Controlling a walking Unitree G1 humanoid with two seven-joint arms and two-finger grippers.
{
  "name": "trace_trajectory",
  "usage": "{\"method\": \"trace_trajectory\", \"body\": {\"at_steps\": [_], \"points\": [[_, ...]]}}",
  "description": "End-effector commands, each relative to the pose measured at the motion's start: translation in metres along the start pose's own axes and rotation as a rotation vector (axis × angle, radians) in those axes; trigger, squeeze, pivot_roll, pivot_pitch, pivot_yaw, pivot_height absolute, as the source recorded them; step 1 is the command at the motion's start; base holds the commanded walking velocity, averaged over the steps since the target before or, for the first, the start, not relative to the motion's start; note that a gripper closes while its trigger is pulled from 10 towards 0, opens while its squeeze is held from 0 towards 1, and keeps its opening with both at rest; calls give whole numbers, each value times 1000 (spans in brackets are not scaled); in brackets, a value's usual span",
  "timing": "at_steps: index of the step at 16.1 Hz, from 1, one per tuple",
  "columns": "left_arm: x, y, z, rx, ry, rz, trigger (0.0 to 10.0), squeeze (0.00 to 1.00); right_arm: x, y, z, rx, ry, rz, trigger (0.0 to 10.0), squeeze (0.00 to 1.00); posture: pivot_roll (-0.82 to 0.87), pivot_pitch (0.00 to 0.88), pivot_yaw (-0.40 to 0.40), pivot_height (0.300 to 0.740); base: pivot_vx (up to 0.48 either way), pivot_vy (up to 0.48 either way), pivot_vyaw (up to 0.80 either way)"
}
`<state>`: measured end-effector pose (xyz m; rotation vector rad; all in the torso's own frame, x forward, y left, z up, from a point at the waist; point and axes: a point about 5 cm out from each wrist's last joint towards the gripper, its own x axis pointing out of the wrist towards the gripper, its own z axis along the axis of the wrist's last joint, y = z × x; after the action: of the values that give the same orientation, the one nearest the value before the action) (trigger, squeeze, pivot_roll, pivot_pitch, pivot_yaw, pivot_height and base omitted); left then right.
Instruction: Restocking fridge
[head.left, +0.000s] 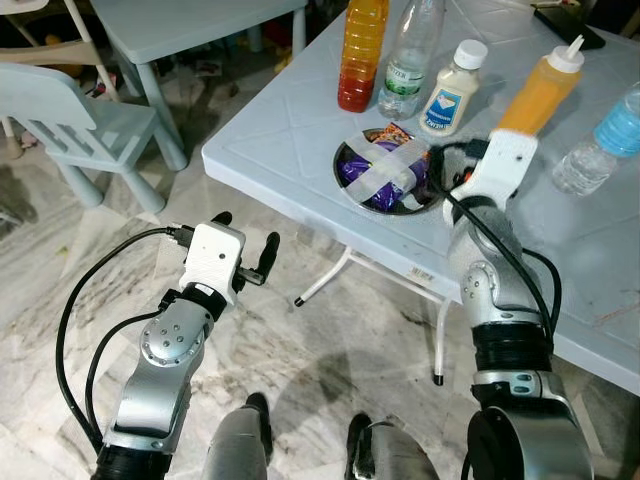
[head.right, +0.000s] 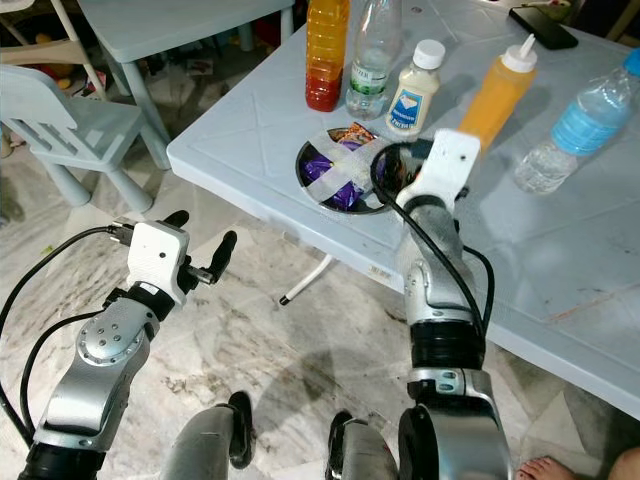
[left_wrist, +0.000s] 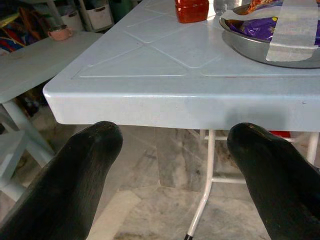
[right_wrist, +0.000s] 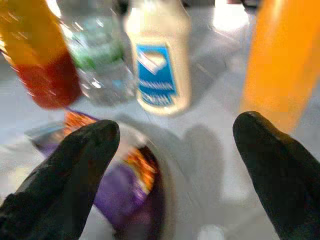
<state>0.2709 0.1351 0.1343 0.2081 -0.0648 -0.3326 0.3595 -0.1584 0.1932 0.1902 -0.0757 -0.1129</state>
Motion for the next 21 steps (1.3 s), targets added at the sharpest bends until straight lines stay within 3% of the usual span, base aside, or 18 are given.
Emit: {"method": "trace_trajectory", "body": {"at_steps": [1,3,4,5,6,9,12,13,16,17,18,19,21], "points": [[-1,-1,-3,5,12,-6,10000,0,-5,5,-1,28,1,25,10000,1000,146,206,-2,740,0,0,0],[-2,-2,-3,4,13,-6,10000,0,-16,10,-12,32,34,31,10000,941,150,203,-6,740,0,0,0],[-2,-2,-3,4,12,-6,10000,0,-23,9,-16,34,35,21,10000,784,150,203,-6,740,0,0,0],[-2,-1,-3,4,11,-5,10000,0,-31,8,-19,21,37,17,10000,353,150,203,-7,740,0,0,0],[-2,-1,-3,4,11,-4,10000,0,-38,6,-21,17,46,15,10000,35,143,201,-6,740,0,0,0],[0,-1,-3,4,9,-11,10000,0,-46,-3,-32,11,105,-20,10000,0,135,195,-6,740,0,0,0],[2,-3,-2,2,4,-16,10000,0,-42,-2,-39,72,171,-19,10000,0,137,192,-7,740,0,0,0],[2,-3,-2,2,4,-16,10000,0,-37,-2,-42,121,204,-22,8980,0,141,192,-9,740,0,0,0],[1,-2,-3,3,5,-10,10000,0,-27,2,-40,121,221,10,8667,0,147,195,-12,740,0,0,0],[1,-2,-3,2,5,-9,10000,0,-25,2,-41,134,236,4,6549,0,146,196,-13,740,0,0,0],[0,-3,-3,2,6,-10,10000,0,-23,2,-44,147,264,3,2471,0,146,197,-12,740,0,0,0],[-1,-3,-3,1,7,-10,10000,0,-21,2,-48,163,303,2,0,0,147,200,-13,740,0,0,0],[-1,-3,-3,0,8,-11,10000,0,-18,1,-46,167,303,9,0,0,146,203,-11,740,0,0,0]]}}
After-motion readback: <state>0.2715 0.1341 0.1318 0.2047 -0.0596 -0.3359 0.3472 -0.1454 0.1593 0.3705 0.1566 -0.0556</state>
